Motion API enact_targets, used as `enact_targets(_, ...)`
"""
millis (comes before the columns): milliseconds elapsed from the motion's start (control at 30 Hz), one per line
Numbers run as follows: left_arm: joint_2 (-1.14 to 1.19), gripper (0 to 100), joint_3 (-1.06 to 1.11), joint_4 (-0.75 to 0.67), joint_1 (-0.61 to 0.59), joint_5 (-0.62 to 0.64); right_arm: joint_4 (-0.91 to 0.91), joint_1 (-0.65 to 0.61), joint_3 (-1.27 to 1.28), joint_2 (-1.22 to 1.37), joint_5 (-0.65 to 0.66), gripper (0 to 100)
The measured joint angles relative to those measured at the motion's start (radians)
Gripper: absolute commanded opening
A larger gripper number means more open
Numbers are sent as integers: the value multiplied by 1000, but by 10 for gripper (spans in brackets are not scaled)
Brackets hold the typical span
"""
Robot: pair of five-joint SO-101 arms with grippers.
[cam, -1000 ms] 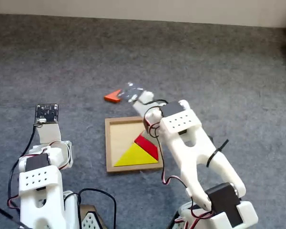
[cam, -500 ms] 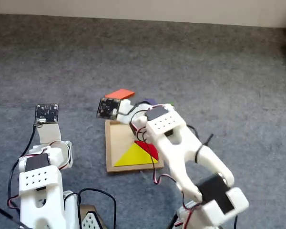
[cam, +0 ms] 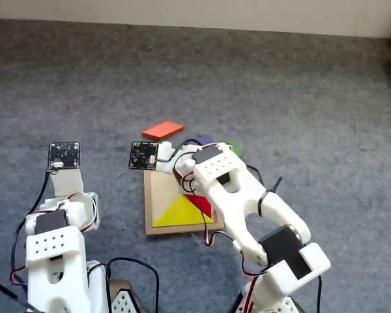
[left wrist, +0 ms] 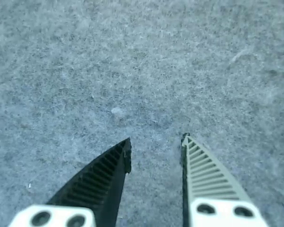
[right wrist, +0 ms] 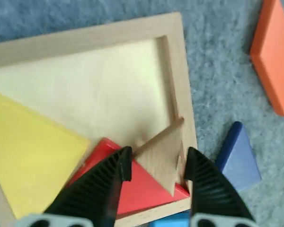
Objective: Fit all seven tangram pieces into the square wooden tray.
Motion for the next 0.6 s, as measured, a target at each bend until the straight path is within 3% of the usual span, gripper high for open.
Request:
enact_targets(267, 0, 190, 0, -3, 0, 0, 52, 0, 2, -23, 0, 206)
enact_targets(367, 0, 190, 0, -3, 0, 0, 84, 2, 2, -86, -3, 100)
enact_targets(467, 0, 190, 0, -14, 0, 0, 87, 2, 2, -141, -92, 0)
enact_targets(600, 0, 190, 0, -23, 0, 0, 87, 2, 2, -157, -256, 15)
